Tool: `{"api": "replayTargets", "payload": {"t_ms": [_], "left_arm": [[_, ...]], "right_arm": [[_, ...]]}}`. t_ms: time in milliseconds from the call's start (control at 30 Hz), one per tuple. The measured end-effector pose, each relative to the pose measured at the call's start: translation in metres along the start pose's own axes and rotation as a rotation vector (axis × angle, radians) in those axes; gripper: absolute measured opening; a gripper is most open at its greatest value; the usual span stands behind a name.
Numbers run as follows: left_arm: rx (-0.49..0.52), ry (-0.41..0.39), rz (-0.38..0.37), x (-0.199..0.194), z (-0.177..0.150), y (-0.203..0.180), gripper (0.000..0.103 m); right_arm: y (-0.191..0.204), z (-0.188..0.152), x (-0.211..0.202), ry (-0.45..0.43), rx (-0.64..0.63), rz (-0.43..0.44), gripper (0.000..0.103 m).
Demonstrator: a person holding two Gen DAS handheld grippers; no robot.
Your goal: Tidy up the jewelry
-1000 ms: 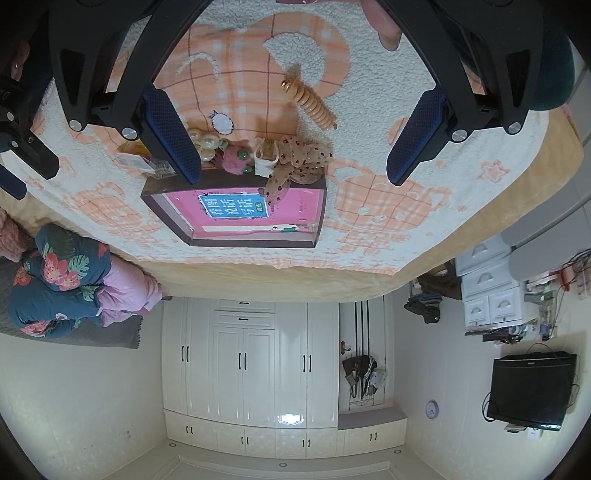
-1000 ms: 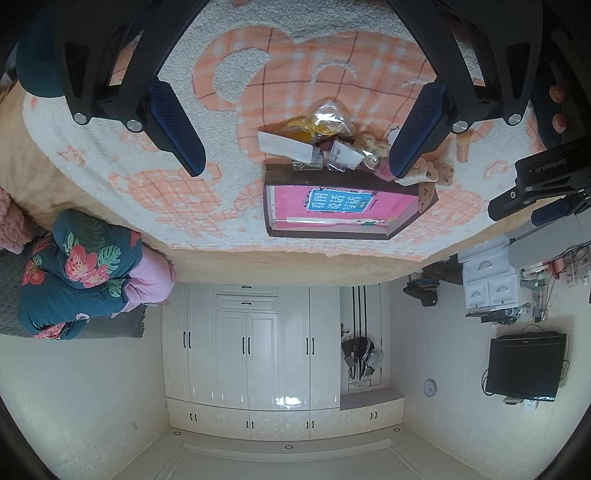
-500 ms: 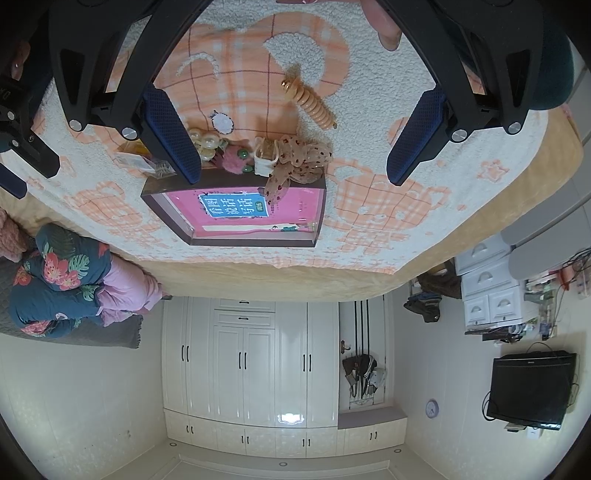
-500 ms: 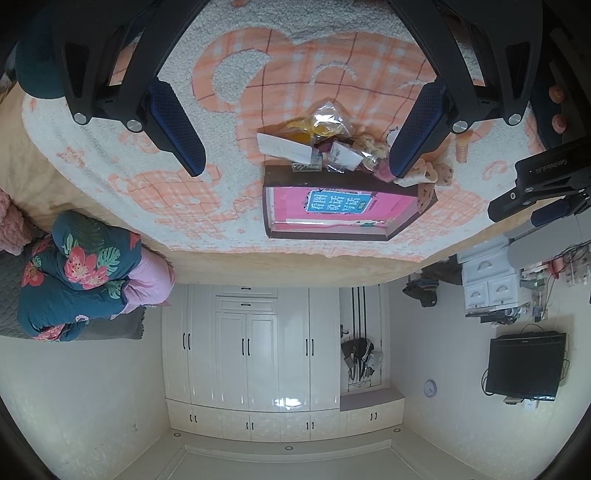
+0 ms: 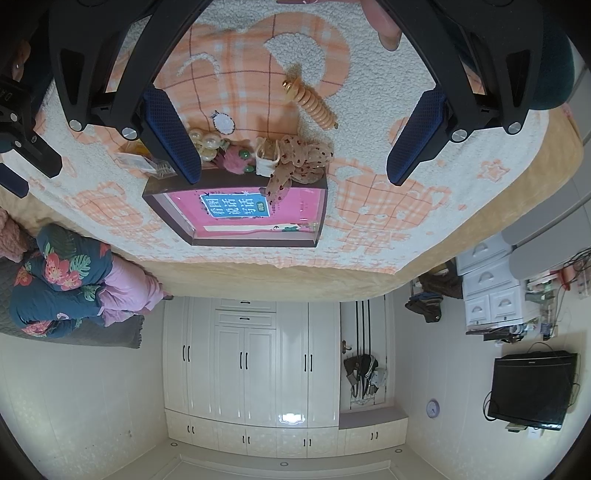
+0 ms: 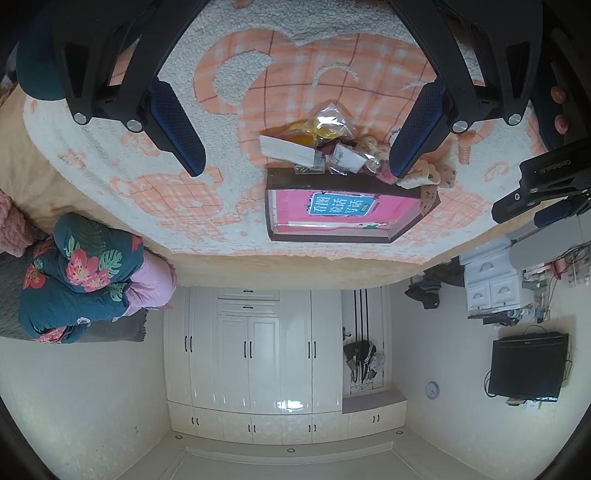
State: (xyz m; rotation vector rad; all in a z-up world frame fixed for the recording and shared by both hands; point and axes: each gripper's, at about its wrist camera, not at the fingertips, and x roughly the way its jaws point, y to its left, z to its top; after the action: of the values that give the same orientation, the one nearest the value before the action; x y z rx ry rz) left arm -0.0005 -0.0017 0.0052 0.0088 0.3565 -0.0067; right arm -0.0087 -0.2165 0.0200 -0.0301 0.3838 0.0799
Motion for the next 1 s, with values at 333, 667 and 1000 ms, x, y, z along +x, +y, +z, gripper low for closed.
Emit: {"api": "replayTargets", "payload": {"t_ms": [333, 667, 1000], "left_arm": [[-0.001, 0.000, 0.000, 0.000, 0.000, 0.000, 0.093], [-0.031, 0.030, 0.004, 0.006, -0.001, 0.007, 0.093], [-0.108, 0.113, 0.025, 0.033, -0.001, 0.035, 0.092]], "right_arm": [[-0.003, 0.000, 0.000, 0.005, 0.004, -0.001, 0.097], [-0.003, 0.002, 0.010, 0.043, -0.002, 0.007, 0.097], [0.000, 0.010, 0.056, 0.166, -0.015, 0.051, 0.097]]}}
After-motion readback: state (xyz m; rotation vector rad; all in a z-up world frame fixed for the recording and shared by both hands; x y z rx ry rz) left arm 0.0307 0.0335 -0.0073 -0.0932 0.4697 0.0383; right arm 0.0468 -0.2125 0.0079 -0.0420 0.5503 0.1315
